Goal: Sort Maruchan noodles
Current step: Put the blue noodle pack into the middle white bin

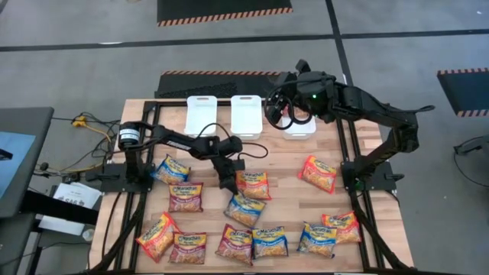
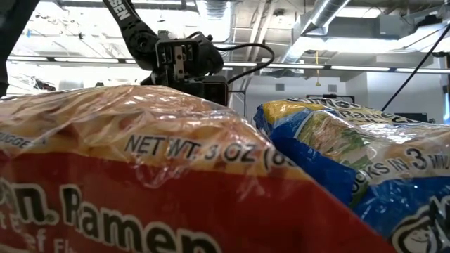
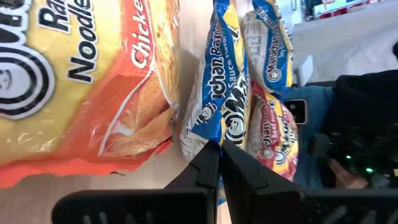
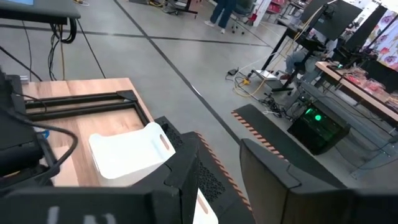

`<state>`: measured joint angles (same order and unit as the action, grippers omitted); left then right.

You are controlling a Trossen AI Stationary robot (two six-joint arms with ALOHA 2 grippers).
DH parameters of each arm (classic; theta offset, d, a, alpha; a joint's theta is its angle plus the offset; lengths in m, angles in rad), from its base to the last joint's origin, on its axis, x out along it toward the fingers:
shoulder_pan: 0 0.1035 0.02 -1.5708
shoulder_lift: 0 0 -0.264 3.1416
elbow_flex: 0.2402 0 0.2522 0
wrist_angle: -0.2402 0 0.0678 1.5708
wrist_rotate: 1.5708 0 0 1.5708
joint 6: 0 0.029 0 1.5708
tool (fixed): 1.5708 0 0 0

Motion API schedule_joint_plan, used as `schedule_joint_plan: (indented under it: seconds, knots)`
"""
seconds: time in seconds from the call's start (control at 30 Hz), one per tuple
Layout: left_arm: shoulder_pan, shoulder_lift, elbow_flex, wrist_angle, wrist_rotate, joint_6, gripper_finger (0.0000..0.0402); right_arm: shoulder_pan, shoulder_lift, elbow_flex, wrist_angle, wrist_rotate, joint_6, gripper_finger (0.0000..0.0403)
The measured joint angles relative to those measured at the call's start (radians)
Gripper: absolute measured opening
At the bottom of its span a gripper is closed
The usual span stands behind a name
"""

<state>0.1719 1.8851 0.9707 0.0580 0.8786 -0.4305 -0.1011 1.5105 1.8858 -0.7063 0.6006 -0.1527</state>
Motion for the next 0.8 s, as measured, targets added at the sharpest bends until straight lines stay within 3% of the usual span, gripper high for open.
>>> schedule_joint_plan:
  seconds: [0.4,0.8]
  knots:
    - [0.045,-0.037,0.0,-0.118,0.036,0.102,0.0,0.072,-0.006,0.0,-0.245,-0.186,0.382,0.0166]
    - [0.082,-0.074,0.001,-0.163,0.12,0.168,0.0,0.224,0.0,-0.024,-0.278,-0.207,0.627,0.022]
